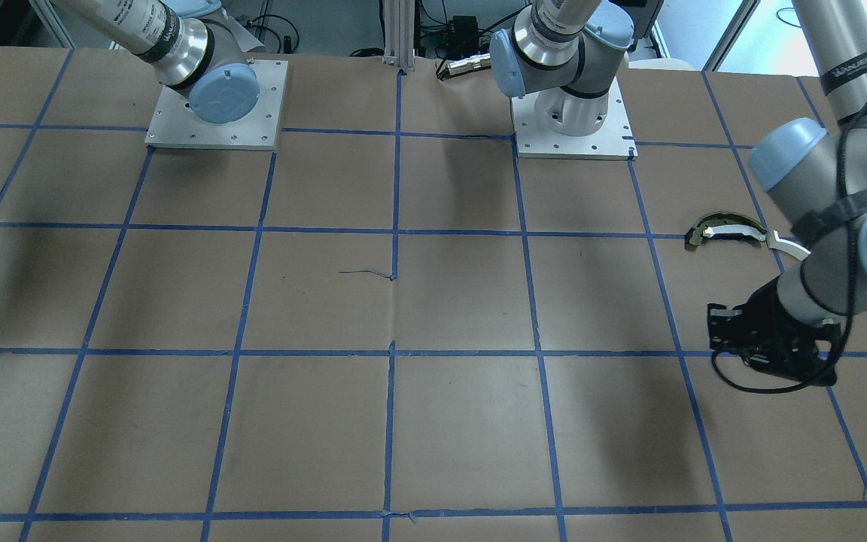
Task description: Place bearing gear from tray to pile
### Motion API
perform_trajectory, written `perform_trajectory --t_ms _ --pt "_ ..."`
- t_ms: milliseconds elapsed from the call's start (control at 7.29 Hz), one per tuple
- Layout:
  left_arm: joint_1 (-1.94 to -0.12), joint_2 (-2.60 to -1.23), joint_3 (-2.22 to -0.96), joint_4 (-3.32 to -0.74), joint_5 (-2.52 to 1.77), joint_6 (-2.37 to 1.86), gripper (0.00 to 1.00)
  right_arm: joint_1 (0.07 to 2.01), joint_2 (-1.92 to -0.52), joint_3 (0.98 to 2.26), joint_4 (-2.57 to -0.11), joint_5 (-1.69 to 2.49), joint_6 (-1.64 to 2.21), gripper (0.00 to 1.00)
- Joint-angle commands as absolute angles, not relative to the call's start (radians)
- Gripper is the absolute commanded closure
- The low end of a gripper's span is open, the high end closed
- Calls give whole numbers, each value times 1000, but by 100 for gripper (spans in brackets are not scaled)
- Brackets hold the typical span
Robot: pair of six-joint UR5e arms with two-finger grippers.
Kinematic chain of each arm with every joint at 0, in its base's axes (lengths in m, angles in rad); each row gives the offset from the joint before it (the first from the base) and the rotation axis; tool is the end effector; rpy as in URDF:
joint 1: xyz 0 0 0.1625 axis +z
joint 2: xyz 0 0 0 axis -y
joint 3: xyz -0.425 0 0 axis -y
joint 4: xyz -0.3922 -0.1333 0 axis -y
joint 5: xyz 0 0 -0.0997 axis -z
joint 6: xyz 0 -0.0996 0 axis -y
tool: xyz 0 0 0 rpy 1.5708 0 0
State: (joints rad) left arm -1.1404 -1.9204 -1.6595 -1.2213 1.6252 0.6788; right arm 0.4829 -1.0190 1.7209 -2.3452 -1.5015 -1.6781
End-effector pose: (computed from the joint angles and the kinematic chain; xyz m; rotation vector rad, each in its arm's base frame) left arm 0.1304 -0.5906 0.2874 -0.3924 -3.1122 -0.1634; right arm -0.4919 -0.4162 0.1793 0.8997 -2.9465 0.1258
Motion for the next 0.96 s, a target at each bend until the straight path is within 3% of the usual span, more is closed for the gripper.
perform_trajectory --t_ms 0,275,824 --pt "-941 -1890 -1729 -1221 1662 844 100 483 -1032 1715 -2338 -1503 -1695 89" --pt "-786 -1908 -1773 -1220 1661 946 100 512 -1200 1695 -2190 -1499 -1637 89" --pt "-779 -1995 -1793 -1200 1651 908 100 815 -1595 1689 -1743 -1549 -1236 86"
